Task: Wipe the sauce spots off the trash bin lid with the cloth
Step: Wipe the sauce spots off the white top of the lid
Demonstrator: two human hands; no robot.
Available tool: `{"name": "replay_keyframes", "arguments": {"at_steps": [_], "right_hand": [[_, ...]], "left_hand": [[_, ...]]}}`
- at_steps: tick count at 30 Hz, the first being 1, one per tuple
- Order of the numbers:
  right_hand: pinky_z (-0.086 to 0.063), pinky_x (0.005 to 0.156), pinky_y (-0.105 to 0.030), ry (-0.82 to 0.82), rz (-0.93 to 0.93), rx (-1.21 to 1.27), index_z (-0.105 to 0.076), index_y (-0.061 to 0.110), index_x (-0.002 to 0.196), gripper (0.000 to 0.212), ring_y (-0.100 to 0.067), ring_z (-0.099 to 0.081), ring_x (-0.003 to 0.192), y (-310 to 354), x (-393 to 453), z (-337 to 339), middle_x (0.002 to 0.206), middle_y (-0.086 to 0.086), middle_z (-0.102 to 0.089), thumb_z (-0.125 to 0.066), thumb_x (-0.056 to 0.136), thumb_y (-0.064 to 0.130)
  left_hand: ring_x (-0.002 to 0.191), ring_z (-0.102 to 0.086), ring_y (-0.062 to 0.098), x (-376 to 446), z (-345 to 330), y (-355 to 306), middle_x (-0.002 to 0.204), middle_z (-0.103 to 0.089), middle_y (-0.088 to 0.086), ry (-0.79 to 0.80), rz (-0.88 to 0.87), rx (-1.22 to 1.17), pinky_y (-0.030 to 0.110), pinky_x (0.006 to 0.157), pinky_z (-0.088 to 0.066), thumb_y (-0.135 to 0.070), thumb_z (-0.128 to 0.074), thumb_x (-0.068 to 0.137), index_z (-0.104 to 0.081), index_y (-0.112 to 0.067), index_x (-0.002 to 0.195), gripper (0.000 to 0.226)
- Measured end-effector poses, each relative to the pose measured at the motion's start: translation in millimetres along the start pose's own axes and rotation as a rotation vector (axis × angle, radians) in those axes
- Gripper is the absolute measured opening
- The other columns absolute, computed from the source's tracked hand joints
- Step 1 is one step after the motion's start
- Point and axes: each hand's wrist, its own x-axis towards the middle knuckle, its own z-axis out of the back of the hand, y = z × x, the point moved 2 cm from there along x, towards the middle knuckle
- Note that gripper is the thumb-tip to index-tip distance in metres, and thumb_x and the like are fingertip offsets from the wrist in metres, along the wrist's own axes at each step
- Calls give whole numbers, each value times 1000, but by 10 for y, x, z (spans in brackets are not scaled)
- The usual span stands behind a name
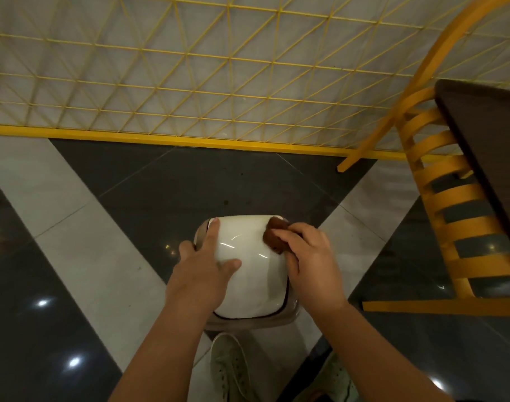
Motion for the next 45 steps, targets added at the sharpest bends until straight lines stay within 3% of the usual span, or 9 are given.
{"name": "replay_keyframes", "arguments": {"at_steps": [7, 12, 14, 19, 23, 28, 36, 41, 45], "right_hand": [[-48, 84, -24, -15, 101, 8, -67, 23, 108, 35, -14, -47, 102, -8, -628, -156, 112, 2, -61, -43, 82, 26], [-54, 76, -25, 172, 162, -58, -68, 28, 103, 31, -11, -49, 98, -116, -1055, -457, 107, 8, -56, -64, 73, 19], [-52, 80, -23, 159, 151, -9, -68, 28, 106, 34, -10, -50, 99, -46, -1061, -430, 108, 9, -56, -71, 73, 18], [-47, 94, -29, -17, 180, -1, -65, 19, 117, 37, -15, -50, 107, 386, -524, -150, 116, -3, -61, -46, 86, 29], [-50, 93, -36, 36, 258, -46, -63, 16, 118, 40, -23, -55, 105, 690, -327, -444, 115, -6, -61, -71, 79, 17], [-52, 73, -38, 123, 351, 52, -62, 15, 119, 55, -25, -55, 94, 679, -620, -761, 107, -6, -58, -64, 70, -7], [-56, 73, -31, 226, 497, -136, -64, 24, 116, 39, -22, -61, 93, 495, -828, -891, 104, -3, -63, -51, 80, 22], [-57, 75, -31, 337, 581, -215, -66, 27, 112, 49, -18, -62, 92, 273, -906, -768, 102, 0, -62, -79, 65, 22], [-55, 77, -27, 411, 622, -240, -61, 29, 116, 54, -16, -60, 94, 39, -912, -517, 106, 3, -57, -80, 66, 26]], "left_hand": [[116, -50, 32, 12, 39, 22, 140, -22, 6, 28, -23, -19, 43, 93, -44, -52, -47, 93, 3, -51, 147, 73], [121, -47, 31, 71, 103, 56, 147, -23, 10, 29, -42, -35, 44, 99, -40, -45, -28, 101, -3, -51, 147, 53], [119, -47, 30, 98, 146, 82, 147, -25, 11, 33, -52, -61, 44, 101, -38, -40, -24, 103, -8, -53, 147, 49], [110, -44, 24, 144, 233, 110, 142, -34, 12, 85, -79, -105, 41, 103, -34, -37, -21, 103, -15, -54, 147, 48], [121, -44, 28, 173, 238, 134, 144, -35, 12, 73, -73, -152, 39, 105, -34, -37, -23, 104, -21, -54, 146, 46], [121, -46, 31, 182, 194, 156, 141, -36, 10, 64, -97, -111, 43, 104, -37, -46, -30, 100, -17, -55, 146, 49], [117, -47, 27, 195, 146, 138, 139, -34, 9, 47, -71, -47, 44, 102, -38, -32, -28, 103, -8, -55, 147, 53], [113, -47, 26, 195, 147, 145, 138, -33, 10, 60, -88, -60, 45, 102, -39, -31, -27, 103, -7, -55, 147, 53], [116, -49, 30, 195, 117, 165, 140, -32, 11, 74, -107, -75, 46, 104, -40, -32, -26, 103, -6, -57, 146, 53]]}}
